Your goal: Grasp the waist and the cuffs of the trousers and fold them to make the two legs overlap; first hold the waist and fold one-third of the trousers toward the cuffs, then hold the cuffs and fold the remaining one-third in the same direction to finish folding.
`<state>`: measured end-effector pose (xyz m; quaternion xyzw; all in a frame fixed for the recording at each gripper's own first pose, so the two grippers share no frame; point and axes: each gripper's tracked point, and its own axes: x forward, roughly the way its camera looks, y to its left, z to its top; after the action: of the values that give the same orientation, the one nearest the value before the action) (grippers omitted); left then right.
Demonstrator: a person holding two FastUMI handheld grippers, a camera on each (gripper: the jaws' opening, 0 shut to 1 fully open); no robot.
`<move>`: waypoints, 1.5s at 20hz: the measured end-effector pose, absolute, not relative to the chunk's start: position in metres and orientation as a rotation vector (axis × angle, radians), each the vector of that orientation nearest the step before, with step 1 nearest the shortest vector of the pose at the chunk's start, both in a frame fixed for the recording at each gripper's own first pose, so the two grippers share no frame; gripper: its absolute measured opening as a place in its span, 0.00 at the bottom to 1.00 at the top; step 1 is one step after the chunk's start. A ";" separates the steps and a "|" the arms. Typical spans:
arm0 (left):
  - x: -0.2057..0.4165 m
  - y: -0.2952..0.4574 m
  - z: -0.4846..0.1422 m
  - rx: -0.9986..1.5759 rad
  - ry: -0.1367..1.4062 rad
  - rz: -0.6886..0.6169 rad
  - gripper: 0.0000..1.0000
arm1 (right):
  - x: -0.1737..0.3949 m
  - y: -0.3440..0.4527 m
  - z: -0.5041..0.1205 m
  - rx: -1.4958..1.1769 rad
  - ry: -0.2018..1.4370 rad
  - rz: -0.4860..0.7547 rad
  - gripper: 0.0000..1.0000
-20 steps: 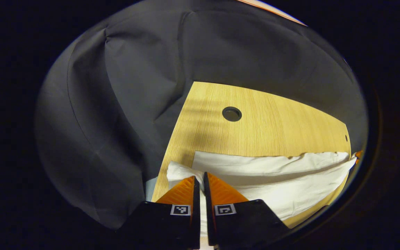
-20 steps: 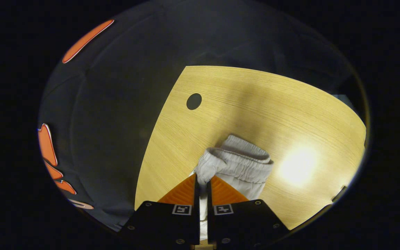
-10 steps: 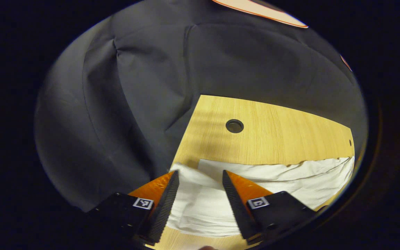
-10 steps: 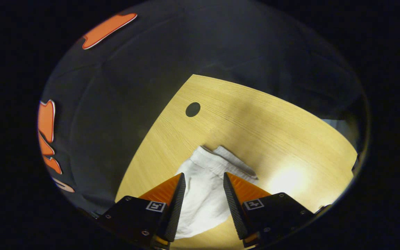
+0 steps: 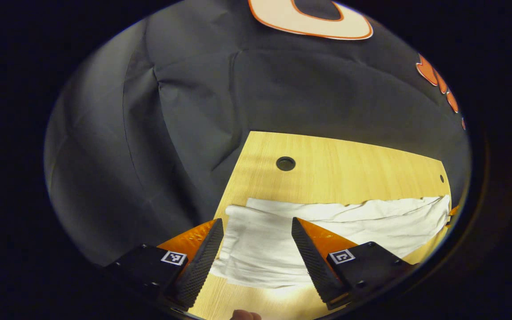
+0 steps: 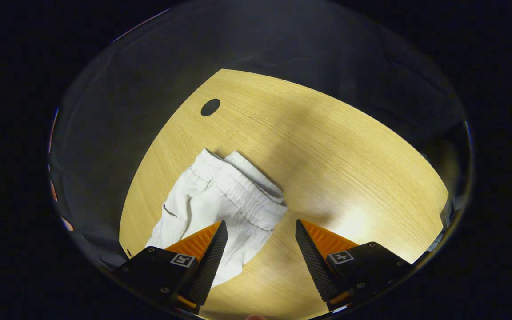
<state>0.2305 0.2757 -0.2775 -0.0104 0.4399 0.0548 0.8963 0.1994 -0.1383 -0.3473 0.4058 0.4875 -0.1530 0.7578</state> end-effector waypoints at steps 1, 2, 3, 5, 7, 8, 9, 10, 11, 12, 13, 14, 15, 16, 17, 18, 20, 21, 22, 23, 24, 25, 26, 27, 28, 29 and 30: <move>0.225 0.264 -0.271 -0.026 0.912 0.086 1.00 | 0.201 -0.138 -0.350 0.889 1.064 -0.332 0.93; 0.216 0.248 -0.264 -0.034 0.915 0.052 0.97 | 0.204 -0.140 -0.353 0.892 1.061 -0.331 0.93; 0.208 0.236 -0.258 -0.031 0.916 0.028 1.00 | 0.207 -0.143 -0.356 0.895 1.054 -0.341 0.93; 0.196 0.222 -0.249 -0.001 0.911 0.001 1.00 | 0.214 -0.143 -0.361 0.923 1.047 -0.342 0.93; 0.183 0.206 -0.241 0.031 0.897 -0.018 1.00 | 0.221 -0.143 -0.363 0.950 1.035 -0.334 0.93; 0.176 0.200 -0.236 0.048 0.889 -0.023 1.00 | 0.224 -0.143 -0.365 0.952 1.032 -0.332 0.93; 0.169 0.196 -0.231 0.065 0.882 -0.021 1.00 | 0.225 -0.143 -0.366 0.954 1.030 -0.327 0.93; 0.162 0.188 -0.227 0.076 0.874 -0.022 1.00 | 0.230 -0.144 -0.365 0.960 1.007 -0.331 0.93; 0.156 0.183 -0.226 0.091 0.862 -0.019 1.00 | 0.231 -0.145 -0.366 0.960 1.001 -0.336 0.99; 0.154 0.177 -0.223 0.098 0.842 -0.009 1.00 | 0.230 -0.147 -0.368 0.960 1.001 -0.346 0.87; 0.150 0.168 -0.220 0.089 0.819 -0.011 0.98 | 0.229 -0.148 -0.369 0.963 1.000 -0.354 0.92; 0.146 0.163 -0.215 0.066 0.794 -0.017 1.00 | 0.230 -0.147 -0.371 0.965 0.995 -0.351 0.75; 0.138 0.154 -0.211 0.051 0.778 -0.024 1.00 | 0.233 -0.143 -0.371 0.984 0.990 -0.335 0.70; 0.132 0.148 -0.206 0.053 0.758 -0.019 0.97 | 0.236 -0.140 -0.370 1.000 0.974 -0.329 0.57; 0.125 0.146 -0.202 0.063 0.740 -0.011 1.00 | 0.239 -0.138 -0.371 1.006 0.961 -0.336 0.43; 0.121 0.144 -0.197 0.078 0.716 -0.001 1.00 | 0.243 -0.137 -0.369 0.999 0.943 -0.340 0.28; 0.115 0.136 -0.188 0.106 0.677 -0.008 1.00 | 0.240 -0.137 -0.357 0.963 0.895 -0.324 0.21; 0.114 0.133 -0.185 0.114 0.655 -0.015 1.00 | 0.238 -0.135 -0.345 0.954 0.865 -0.311 0.19; 0.115 0.131 -0.182 0.122 0.642 -0.022 1.00 | 0.238 -0.132 -0.334 0.953 0.836 -0.295 0.18; 0.115 0.131 -0.182 0.125 0.631 -0.029 0.99 | 0.238 -0.129 -0.322 0.946 0.809 -0.281 0.18; 0.115 0.130 -0.183 0.122 0.627 -0.040 0.97 | 0.237 -0.127 -0.311 0.938 0.781 -0.268 0.17; 0.115 0.129 -0.183 0.115 0.625 -0.058 1.00 | 0.235 -0.126 -0.300 0.928 0.754 -0.261 0.16; 0.116 0.129 -0.185 0.105 0.625 -0.076 1.00 | 0.230 -0.129 -0.290 0.922 0.726 -0.254 0.16; 0.117 0.130 -0.189 0.096 0.628 -0.091 1.00 | 0.224 -0.143 -0.276 0.924 0.701 -0.246 0.16; 0.119 0.132 -0.192 0.090 0.628 -0.100 1.00 | 0.219 -0.152 -0.262 0.931 0.682 -0.239 0.16; 0.124 0.133 -0.195 0.088 0.622 -0.108 1.00 | 0.209 -0.165 -0.253 0.947 0.663 -0.232 0.16; 0.129 0.133 -0.197 0.092 0.613 -0.108 1.00 | 0.203 -0.174 -0.247 0.961 0.648 -0.229 0.16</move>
<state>0.1294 0.1330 -0.1965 0.0453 0.3015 -0.0532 0.9509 0.2031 -0.1744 -0.2465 0.4530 0.3055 -0.1079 0.8305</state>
